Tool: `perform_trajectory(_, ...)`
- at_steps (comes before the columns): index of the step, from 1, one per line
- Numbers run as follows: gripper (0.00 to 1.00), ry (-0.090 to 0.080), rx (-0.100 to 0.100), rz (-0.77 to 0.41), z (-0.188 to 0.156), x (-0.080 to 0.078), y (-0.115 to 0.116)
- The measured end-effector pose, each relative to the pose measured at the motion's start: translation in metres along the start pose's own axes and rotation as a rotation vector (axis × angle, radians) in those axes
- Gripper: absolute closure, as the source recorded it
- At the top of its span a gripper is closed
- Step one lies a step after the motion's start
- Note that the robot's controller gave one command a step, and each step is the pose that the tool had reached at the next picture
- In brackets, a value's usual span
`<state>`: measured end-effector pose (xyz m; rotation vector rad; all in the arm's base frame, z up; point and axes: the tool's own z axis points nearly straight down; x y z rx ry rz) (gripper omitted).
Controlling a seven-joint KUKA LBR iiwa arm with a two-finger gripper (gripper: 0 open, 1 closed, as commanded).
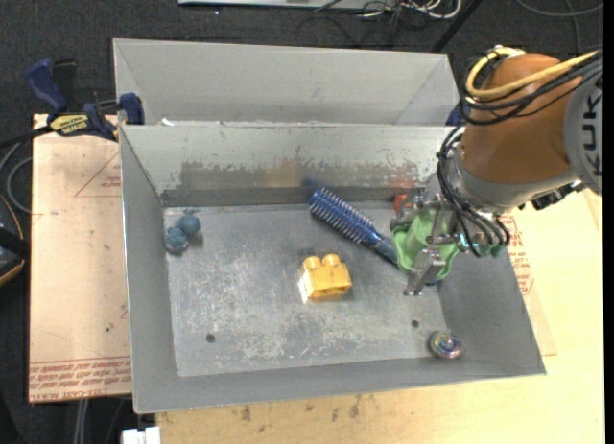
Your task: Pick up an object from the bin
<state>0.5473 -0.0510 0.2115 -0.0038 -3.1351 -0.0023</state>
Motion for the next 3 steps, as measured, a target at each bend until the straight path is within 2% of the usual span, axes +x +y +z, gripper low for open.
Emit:
perform_trajectory(1,0.0,-0.011,0.001,-0.154,0.133,-0.023,0.072)
perform_trajectory(2,1.0,-0.018,0.001,-0.152,0.129,-0.025,0.072)
perform_trajectory(3,1.0,-0.019,0.002,-0.223,-0.023,-0.046,0.075)
